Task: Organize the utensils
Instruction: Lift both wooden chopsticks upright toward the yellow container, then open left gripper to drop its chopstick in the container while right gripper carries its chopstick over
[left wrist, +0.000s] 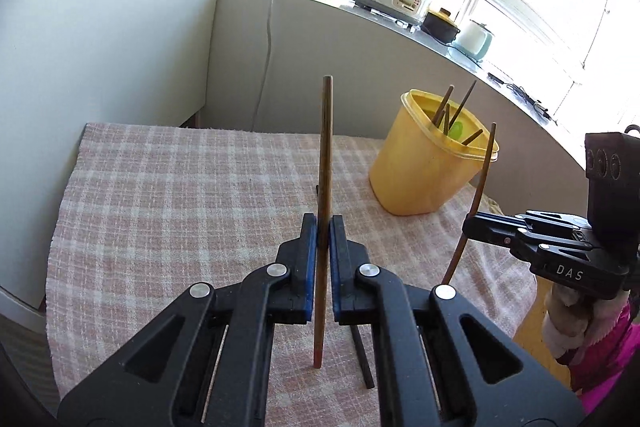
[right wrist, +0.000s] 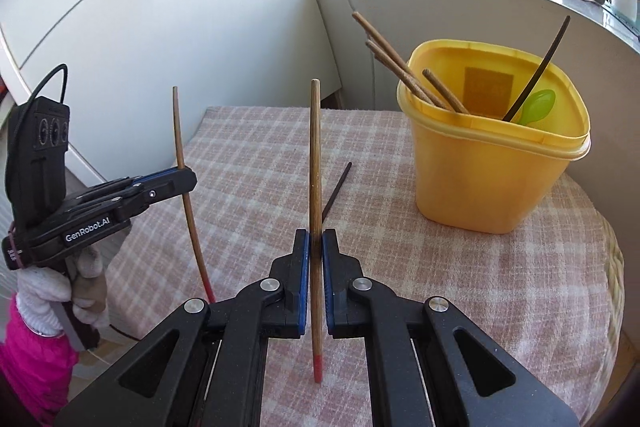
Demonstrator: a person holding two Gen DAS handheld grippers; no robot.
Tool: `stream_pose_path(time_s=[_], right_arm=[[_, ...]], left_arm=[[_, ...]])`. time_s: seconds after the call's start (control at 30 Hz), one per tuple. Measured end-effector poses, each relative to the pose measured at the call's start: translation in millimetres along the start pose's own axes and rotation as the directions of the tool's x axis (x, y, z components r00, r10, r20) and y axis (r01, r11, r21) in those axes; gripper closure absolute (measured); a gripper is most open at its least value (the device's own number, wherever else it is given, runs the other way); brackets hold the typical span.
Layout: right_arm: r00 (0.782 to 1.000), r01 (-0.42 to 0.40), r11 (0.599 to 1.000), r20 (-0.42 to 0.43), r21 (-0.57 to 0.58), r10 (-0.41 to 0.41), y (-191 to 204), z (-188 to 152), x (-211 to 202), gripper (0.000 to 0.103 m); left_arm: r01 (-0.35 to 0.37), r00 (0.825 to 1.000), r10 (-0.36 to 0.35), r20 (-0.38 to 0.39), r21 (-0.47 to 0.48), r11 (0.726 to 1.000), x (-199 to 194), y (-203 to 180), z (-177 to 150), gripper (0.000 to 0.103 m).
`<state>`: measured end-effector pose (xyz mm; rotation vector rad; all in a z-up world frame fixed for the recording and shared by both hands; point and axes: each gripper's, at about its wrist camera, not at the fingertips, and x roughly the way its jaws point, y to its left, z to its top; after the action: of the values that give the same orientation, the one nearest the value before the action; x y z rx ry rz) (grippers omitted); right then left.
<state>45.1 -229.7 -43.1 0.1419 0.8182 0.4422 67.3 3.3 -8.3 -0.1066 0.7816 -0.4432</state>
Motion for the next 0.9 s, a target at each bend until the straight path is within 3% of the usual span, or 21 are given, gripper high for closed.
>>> stream_pose_path(time_s=[0.37,0.9], right_arm=[[0.988,0.052,0.999,0.146,0.002,-0.051,-11.2,3.0,-47.1,0.098],[0.964,0.081,0.996,0.25,0.036,-0.087,-32.5,21.1,-86.0,0.098]], left_arm=[[0.037,0.996,-0.041,0.073,0.064,0.997,-6.4,-42.6,6.1,0.099],[0.07,0.982,-0.098,0.16,0.171,0.983,-17.1,-92.4,30.1,0.099]])
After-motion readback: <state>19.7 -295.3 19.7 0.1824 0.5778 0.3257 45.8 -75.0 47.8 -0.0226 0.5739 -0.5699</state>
